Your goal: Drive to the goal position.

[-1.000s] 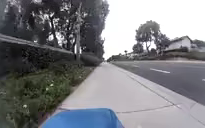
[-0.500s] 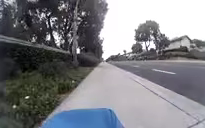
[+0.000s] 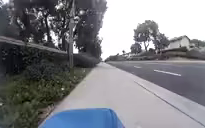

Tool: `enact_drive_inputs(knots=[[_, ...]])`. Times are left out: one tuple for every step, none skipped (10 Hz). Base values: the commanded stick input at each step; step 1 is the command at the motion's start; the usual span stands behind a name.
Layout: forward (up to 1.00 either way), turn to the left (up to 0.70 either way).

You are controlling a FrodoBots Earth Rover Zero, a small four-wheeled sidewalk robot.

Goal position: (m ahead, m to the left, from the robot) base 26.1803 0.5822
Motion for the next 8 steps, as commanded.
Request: enact_drive_inputs(knots=[[1.0,0.0],[1.0,0.0],[1.0,0.0],[1.0,0.0],[1.0,0.0],[1.0,0.0],[1.0,0.0],[1.0,0.0]])
